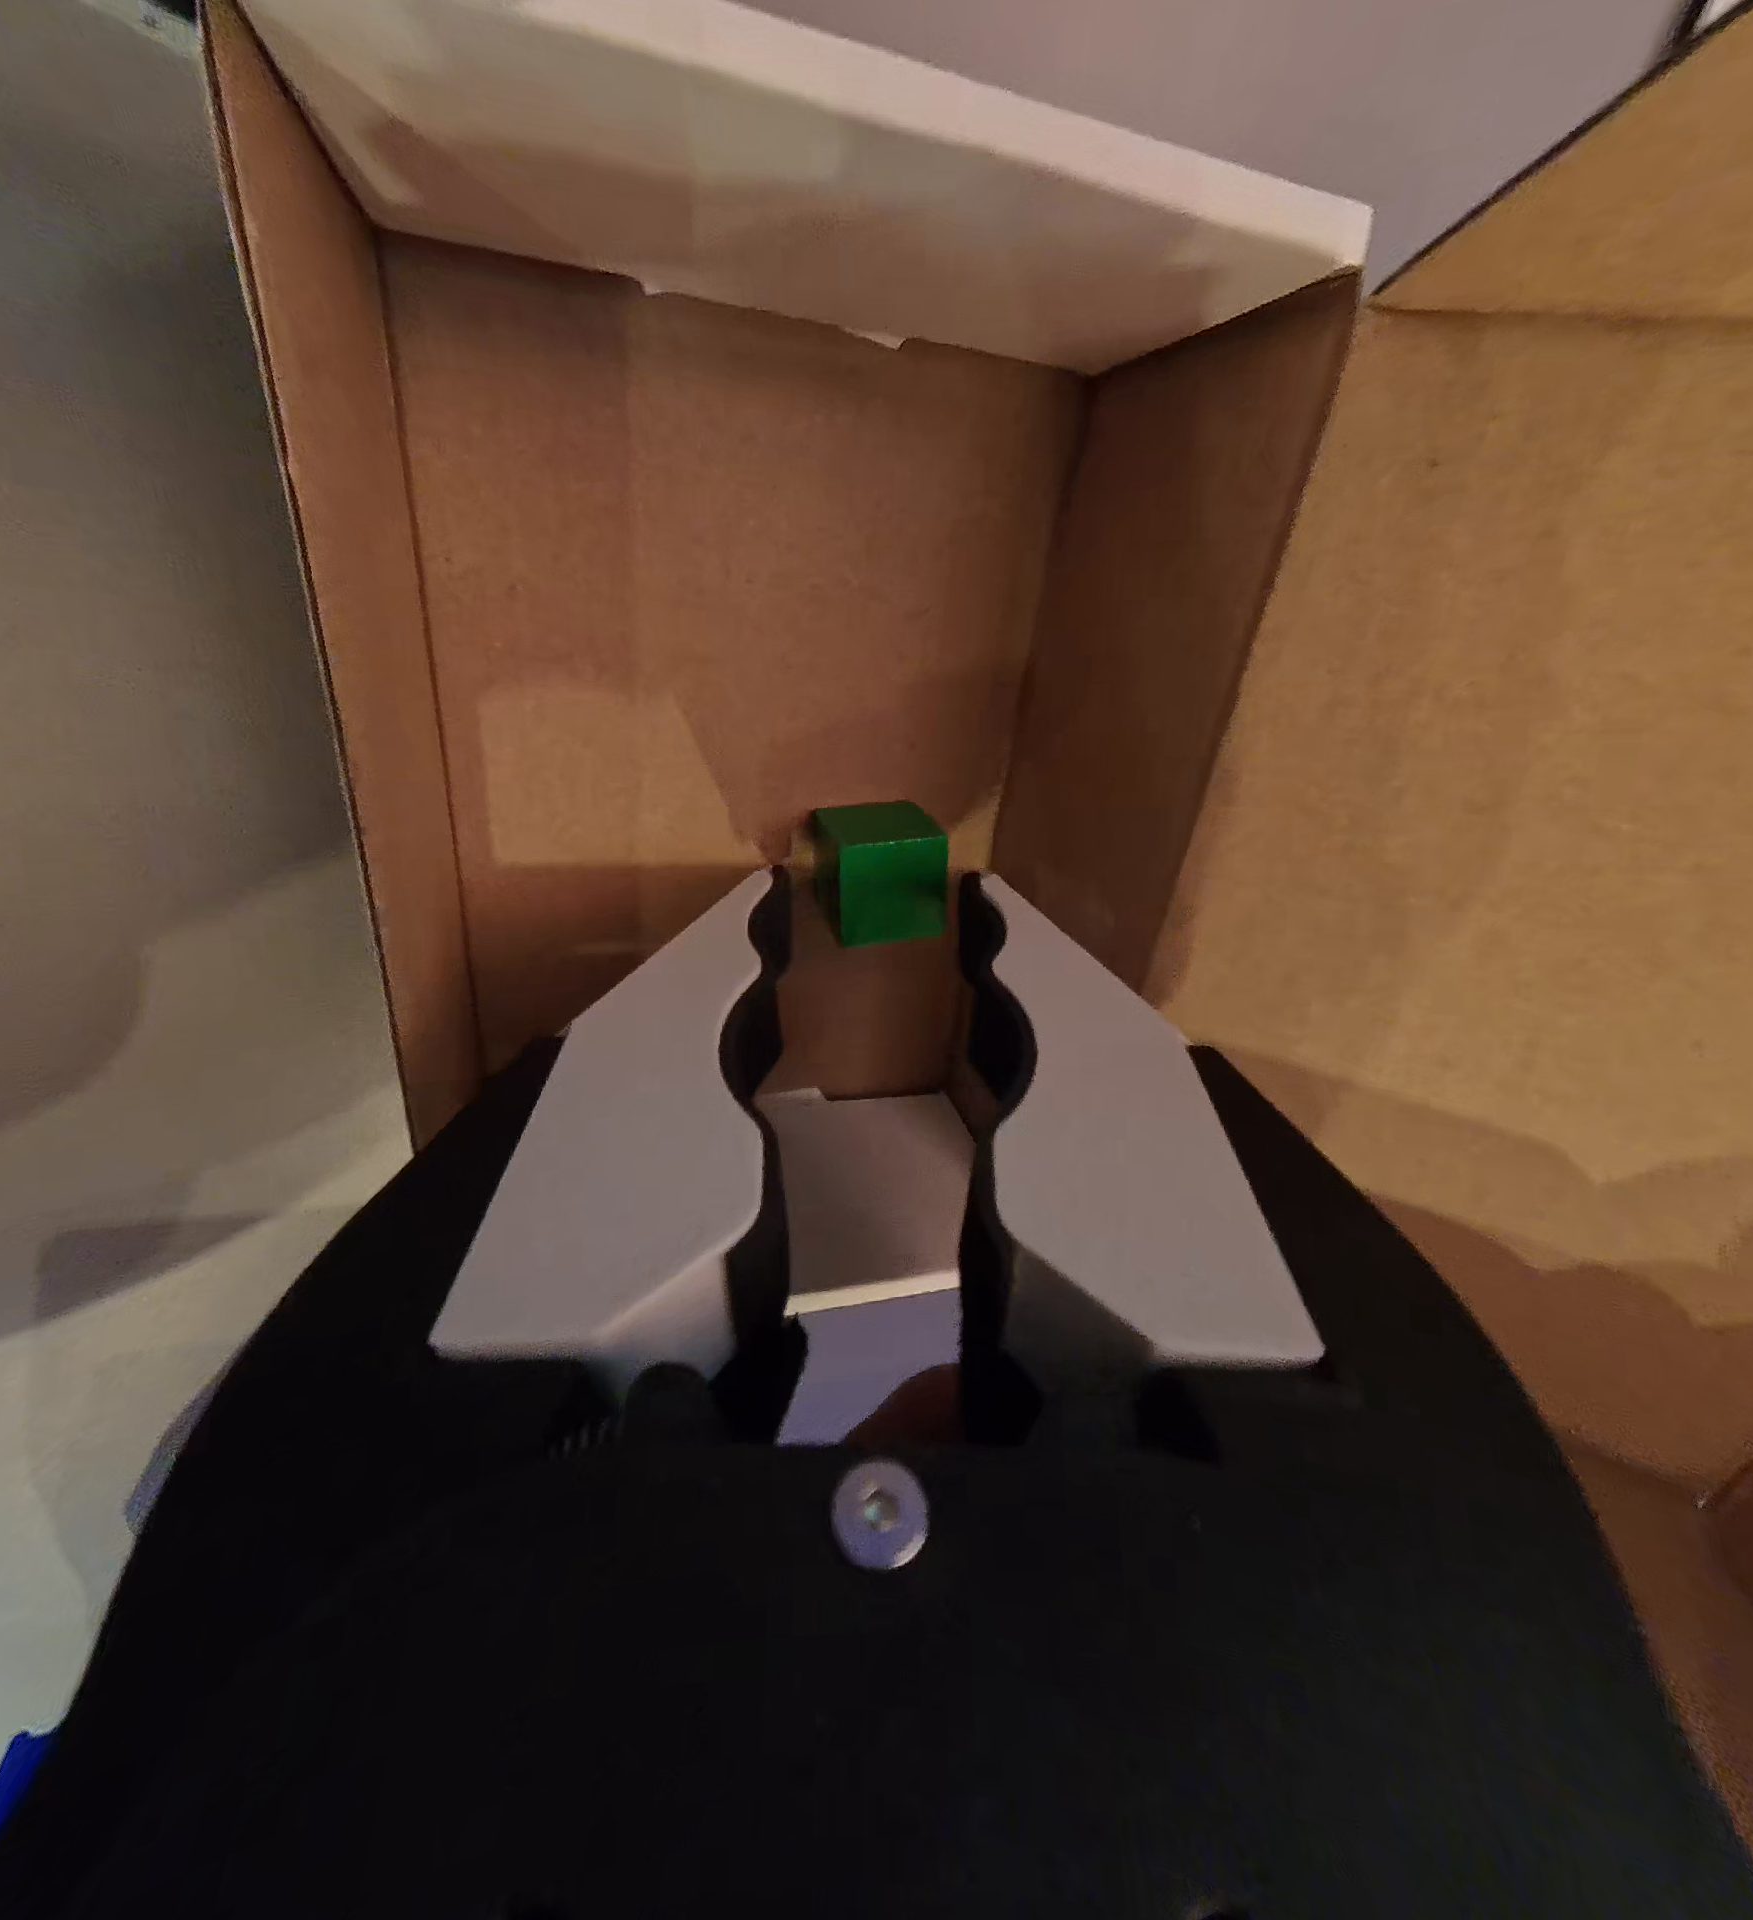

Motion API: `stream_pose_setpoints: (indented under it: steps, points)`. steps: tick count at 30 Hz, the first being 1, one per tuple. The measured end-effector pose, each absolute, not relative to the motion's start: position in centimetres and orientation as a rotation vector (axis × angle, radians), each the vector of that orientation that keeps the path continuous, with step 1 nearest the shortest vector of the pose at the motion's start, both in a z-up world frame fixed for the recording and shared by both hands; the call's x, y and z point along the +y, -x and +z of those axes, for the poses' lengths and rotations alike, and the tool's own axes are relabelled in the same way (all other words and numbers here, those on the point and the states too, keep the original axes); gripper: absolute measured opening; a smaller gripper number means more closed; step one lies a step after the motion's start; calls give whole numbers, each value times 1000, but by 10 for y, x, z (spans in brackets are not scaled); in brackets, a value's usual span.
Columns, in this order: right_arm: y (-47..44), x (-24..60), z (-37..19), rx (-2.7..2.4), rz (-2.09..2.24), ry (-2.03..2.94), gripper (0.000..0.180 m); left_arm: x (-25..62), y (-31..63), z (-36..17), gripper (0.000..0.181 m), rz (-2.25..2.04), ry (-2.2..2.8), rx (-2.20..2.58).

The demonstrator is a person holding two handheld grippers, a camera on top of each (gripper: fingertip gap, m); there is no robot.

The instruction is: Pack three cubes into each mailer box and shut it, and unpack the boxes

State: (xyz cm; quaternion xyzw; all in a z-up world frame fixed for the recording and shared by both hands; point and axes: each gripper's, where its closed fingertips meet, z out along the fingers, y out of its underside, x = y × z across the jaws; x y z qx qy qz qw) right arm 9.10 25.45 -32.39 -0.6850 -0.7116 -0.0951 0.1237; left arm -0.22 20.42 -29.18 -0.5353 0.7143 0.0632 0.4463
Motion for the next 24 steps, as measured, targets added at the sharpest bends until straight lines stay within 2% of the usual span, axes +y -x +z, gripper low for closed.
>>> stream_pose_setpoints:
  steps: [8, 15, 20, 24]
  points:
    - [-90, 252, -320, -2079, -209, 1985, 19, 204, 2, -292, 28, 159, 1325, 1768]
    - [-104, 222, -228, -1831, -100, 1866, 19, 205, 3, -292, 28, 155, 1321, 1760]
    - [-197, 195, -171, -1628, -236, 1926, 19, 204, 3, -292, 28, 157, 1320, 1761]
    - [-304, 171, -176, -1500, -425, 2129, 20, 205, 3, -292, 28, 159, 1322, 1762]
